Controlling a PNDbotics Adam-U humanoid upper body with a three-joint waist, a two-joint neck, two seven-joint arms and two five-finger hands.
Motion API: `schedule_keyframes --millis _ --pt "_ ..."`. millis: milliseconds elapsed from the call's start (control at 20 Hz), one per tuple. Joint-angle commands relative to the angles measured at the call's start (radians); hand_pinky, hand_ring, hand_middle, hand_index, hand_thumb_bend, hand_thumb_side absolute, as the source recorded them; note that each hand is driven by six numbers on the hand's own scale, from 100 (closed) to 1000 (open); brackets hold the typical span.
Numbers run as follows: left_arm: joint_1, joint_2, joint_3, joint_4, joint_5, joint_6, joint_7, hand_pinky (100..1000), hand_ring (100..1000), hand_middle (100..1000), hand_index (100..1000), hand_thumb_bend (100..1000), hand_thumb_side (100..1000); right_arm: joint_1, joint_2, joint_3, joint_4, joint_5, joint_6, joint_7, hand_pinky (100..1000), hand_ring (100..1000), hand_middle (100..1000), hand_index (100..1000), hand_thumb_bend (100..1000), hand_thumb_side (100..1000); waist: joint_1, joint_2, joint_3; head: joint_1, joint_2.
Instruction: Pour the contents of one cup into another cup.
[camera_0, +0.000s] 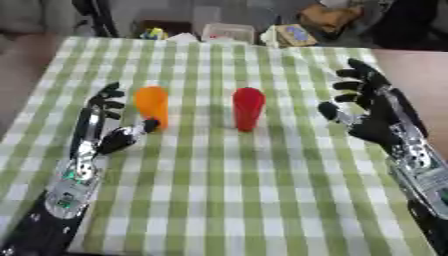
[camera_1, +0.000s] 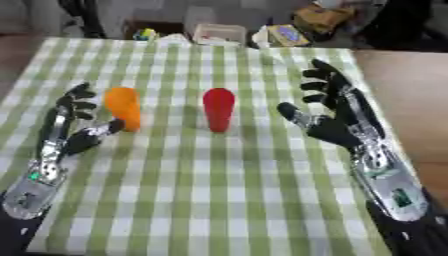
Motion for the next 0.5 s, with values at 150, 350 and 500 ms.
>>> schedule_keyframes --millis 150,350,500 --pt "-0.052 -0.011 0.008 0.057 0.003 -0.024 0.018 604 676 699 903 1000 570 -0.018 -0.009 0.000 -0.023 -0.002 -0.001 0.005 695 806 794 952 654 352 -0.002 -0.017 -0.006 0.006 -0.015" --pt "-0.075 -0.022 0.011 0.090 0.006 -0.038 0.024 592 657 666 887 1000 573 -0.017 -0.009 0.002 -0.025 -0.003 0.003 0.000 698 803 786 951 654 356 -0.004 -0.016 -0.012 0.007 -0.018" --pt "-0.089 -0.028 0.010 0.102 0.007 -0.045 0.028 589 652 655 880 1000 573 -0.016 -0.008 0.003 -0.026 -0.005 0.004 -0.001 698 803 785 951 653 357 -0.005 -0.017 -0.014 0.009 -0.019"
